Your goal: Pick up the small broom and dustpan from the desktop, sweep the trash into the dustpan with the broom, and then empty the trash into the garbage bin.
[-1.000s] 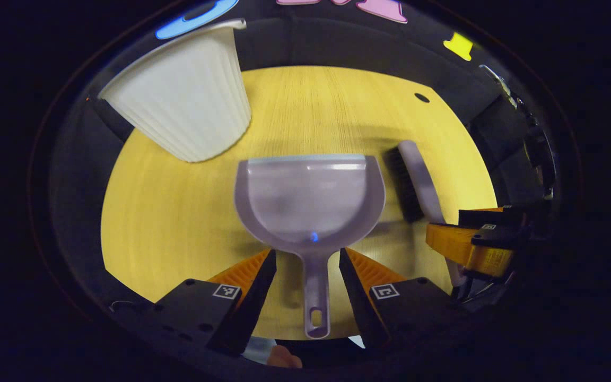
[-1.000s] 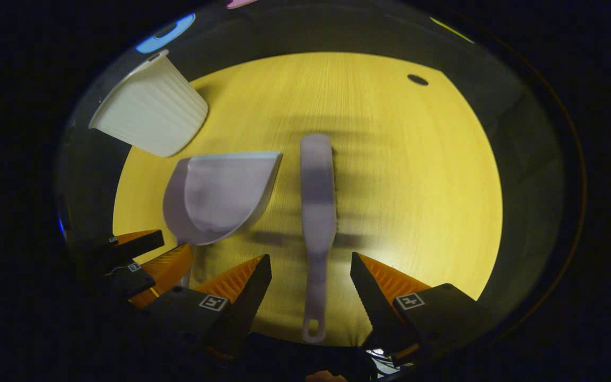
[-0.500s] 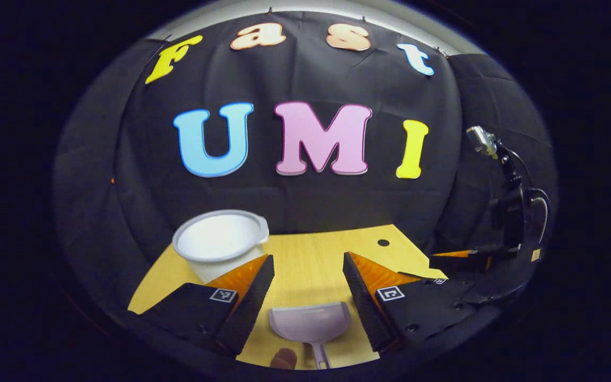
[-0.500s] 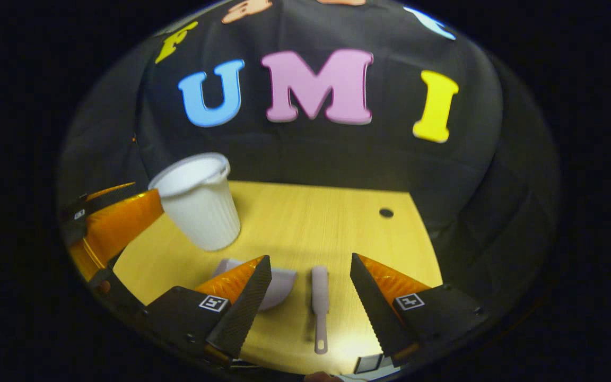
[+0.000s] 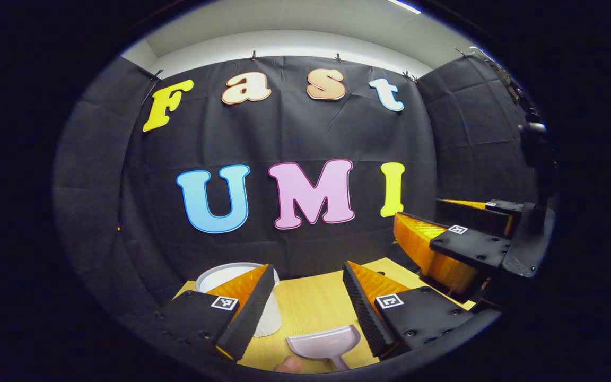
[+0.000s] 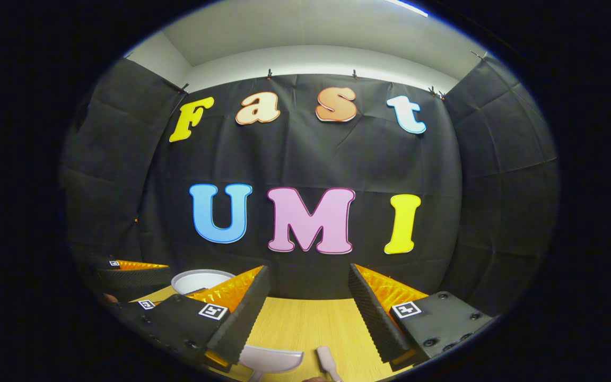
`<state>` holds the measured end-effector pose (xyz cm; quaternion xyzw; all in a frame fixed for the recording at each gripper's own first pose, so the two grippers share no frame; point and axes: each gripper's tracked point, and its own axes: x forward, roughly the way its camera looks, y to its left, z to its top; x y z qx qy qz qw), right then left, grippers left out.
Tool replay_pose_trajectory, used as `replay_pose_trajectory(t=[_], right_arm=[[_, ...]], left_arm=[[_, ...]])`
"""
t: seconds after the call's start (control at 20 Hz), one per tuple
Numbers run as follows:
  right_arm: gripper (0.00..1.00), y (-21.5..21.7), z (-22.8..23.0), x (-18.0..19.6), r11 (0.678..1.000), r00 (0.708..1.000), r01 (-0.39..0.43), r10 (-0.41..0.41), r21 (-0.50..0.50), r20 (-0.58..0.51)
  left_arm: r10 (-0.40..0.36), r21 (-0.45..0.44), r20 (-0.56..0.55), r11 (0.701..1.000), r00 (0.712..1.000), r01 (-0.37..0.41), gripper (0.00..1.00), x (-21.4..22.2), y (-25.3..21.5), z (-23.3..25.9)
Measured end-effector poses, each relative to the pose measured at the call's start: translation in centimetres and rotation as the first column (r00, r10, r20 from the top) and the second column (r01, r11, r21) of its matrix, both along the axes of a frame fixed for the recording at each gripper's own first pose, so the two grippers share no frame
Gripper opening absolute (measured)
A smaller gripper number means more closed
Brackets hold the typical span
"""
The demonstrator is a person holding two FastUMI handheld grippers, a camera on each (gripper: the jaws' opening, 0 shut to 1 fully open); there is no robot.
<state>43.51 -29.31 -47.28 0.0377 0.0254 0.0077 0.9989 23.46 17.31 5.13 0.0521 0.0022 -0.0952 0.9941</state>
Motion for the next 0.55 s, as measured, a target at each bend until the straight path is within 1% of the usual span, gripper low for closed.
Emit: replay_pose_trajectory(t=[0.05, 0.1, 0.15, 0.25, 0.35, 0.5, 0.55], right_arm=[[0.96, -0.2, -0.2, 0.6, 1.0, 1.0, 0.001, -0.001, 0.015, -0.007], [0.91, -0.2, -0.5, 0.7, 1.0, 1.0, 0.006, -0.006, 0.023, -0.016], [0.96, -0.1, -0.4, 0.8, 1.0, 1.0, 0.011, -0.011, 0.025, -0.015], [0.96, 0.1, -0.2, 0.4, 1.0, 1.0, 0.019, -0.019, 0.008, -0.003], [0.96, 0.5, 0.0, 0.1, 1.0, 1.0, 0.015, -0.015, -0.004, 0.004], [0.96, 0.7, -0.2, 0.0, 1.0, 1.0, 0.011, -0.011, 0.004, -0.011], [0.96, 0.7, 0.0, -0.1, 1.0, 1.0, 0.013, -0.013, 0.007, -0.011]], left_arm=[[-0.003, -0.005, -0.007, 1.0, 1.0, 0.003, 0.77, -0.1, 0.2, -0.3], [-0.001, -0.005, -0.011, 1.0, 1.0, 0.001, 0.75, -0.3, 0.6, -0.6], [0.007, -0.001, -0.016, 1.0, 1.0, -0.007, 0.77, -0.6, 1.2, -1.2], [0.022, -0.015, -0.019, 1.0, 1.0, -0.023, 0.77, -1.0, 2.1, -1.4], [0.031, -0.06, -0.039, 0.998, 0.999, -0.034, 0.77, -1.0, 2.7, -1.5], [0.056, -0.097, -0.061, 0.993, 0.997, -0.062, 0.78, -1.0, 3.8, -1.8], [0.064, -0.1, -0.057, 0.993, 0.996, -0.069, 0.77, -1.0, 4.2, -1.7]])
